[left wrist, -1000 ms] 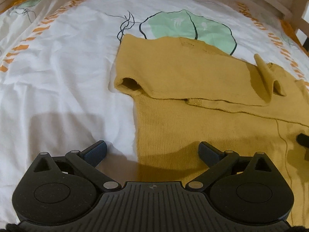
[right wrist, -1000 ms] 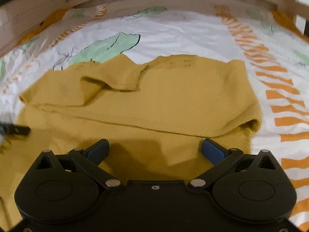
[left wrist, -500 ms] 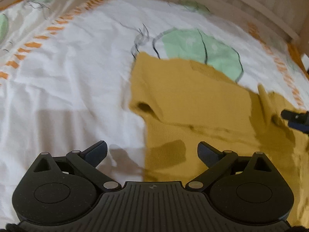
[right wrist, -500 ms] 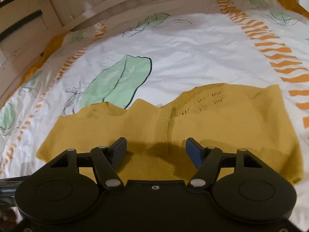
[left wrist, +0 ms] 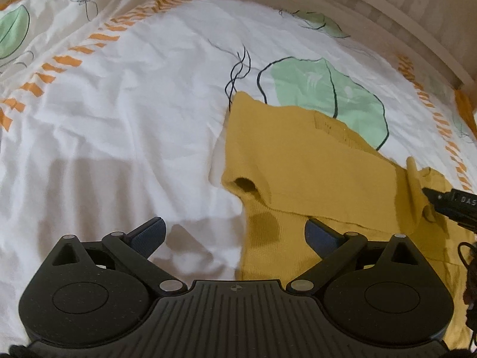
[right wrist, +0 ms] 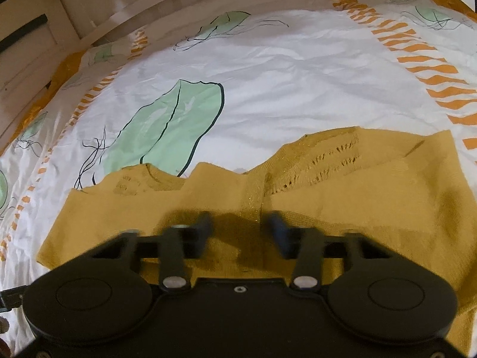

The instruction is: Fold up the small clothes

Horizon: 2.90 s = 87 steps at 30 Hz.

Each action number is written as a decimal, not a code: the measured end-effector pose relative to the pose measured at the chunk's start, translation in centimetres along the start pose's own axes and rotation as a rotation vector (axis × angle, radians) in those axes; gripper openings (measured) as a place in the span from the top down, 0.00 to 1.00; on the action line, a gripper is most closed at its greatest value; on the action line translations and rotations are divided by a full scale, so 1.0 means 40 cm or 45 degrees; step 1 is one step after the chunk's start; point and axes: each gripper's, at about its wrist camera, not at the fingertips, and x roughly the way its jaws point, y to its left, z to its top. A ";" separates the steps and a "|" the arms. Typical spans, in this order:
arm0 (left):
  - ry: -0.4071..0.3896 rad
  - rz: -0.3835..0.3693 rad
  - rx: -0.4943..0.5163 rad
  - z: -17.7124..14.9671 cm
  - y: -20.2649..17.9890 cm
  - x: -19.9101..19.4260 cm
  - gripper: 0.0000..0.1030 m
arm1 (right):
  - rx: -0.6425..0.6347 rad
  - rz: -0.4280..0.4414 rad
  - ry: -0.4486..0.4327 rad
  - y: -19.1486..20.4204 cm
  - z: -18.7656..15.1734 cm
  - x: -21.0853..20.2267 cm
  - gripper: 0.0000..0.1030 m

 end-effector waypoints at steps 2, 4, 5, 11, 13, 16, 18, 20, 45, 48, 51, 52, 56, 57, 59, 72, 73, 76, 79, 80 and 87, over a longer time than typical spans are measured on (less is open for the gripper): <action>-0.012 0.006 0.013 0.003 -0.001 -0.004 0.02 | -0.011 0.000 0.011 0.006 0.005 0.002 0.83; -0.023 0.012 0.018 0.006 -0.001 -0.007 0.02 | -0.044 -0.001 0.014 0.020 0.009 -0.004 0.87; -0.028 0.015 0.018 0.006 0.000 -0.008 0.02 | -0.062 -0.001 0.008 0.029 0.012 -0.012 0.88; -0.036 0.020 0.020 0.009 0.004 -0.009 0.02 | -0.121 0.084 -0.094 0.066 0.058 -0.125 0.89; -0.045 0.023 0.030 0.009 0.000 -0.011 0.02 | -0.155 0.081 -0.142 0.060 0.078 -0.178 0.89; -0.058 0.022 0.046 0.009 -0.005 -0.015 0.02 | -0.167 0.025 -0.178 0.019 0.103 -0.238 0.90; -0.064 0.017 0.054 0.009 -0.008 -0.018 0.02 | -0.165 -0.035 -0.179 -0.021 0.109 -0.254 0.90; -0.066 0.014 0.060 0.008 -0.012 -0.019 0.02 | -0.146 -0.103 -0.162 -0.063 0.107 -0.251 0.90; -0.020 -0.012 0.102 0.003 -0.018 0.001 0.02 | 0.139 -0.181 0.016 -0.241 0.008 -0.111 0.51; -0.016 -0.006 0.103 0.003 -0.020 0.002 0.02 | 0.131 -0.179 0.015 -0.237 0.008 -0.104 0.51; -0.017 -0.001 0.111 0.003 -0.022 0.003 0.02 | 0.102 -0.196 0.014 -0.228 0.008 -0.101 0.58; -0.016 0.001 0.113 0.003 -0.022 0.003 0.02 | 0.076 -0.204 0.011 -0.221 0.008 -0.102 0.79; -0.010 0.001 0.117 0.003 -0.022 0.003 0.02 | -0.047 -0.248 -0.023 -0.185 0.010 -0.122 0.91; -0.009 0.001 0.118 0.003 -0.022 0.003 0.02 | -0.062 -0.265 -0.041 -0.182 0.012 -0.129 0.91; -0.004 -0.001 0.118 0.004 -0.021 0.004 0.02 | -0.078 -0.303 -0.055 -0.184 0.019 -0.135 0.91; 0.056 -0.012 0.100 0.002 -0.012 0.026 0.02 | -0.158 -0.417 -0.033 -0.173 -0.019 -0.086 0.47; 0.071 -0.016 0.090 0.000 -0.008 0.033 0.02 | -0.147 -0.425 -0.041 -0.178 -0.022 -0.087 0.35; 0.121 -0.004 0.076 -0.003 -0.001 0.059 0.02 | -0.088 -0.400 -0.064 -0.202 -0.035 -0.089 0.25; 0.120 0.015 0.101 -0.009 -0.008 0.065 0.01 | -0.060 -0.370 -0.096 -0.216 -0.049 -0.094 0.21; 0.121 0.024 0.111 -0.011 -0.012 0.067 0.01 | -0.063 -0.364 -0.103 -0.217 -0.052 -0.094 0.18; 0.116 0.097 0.182 -0.025 -0.038 0.080 0.00 | -0.091 -0.315 -0.145 -0.217 -0.073 -0.084 0.00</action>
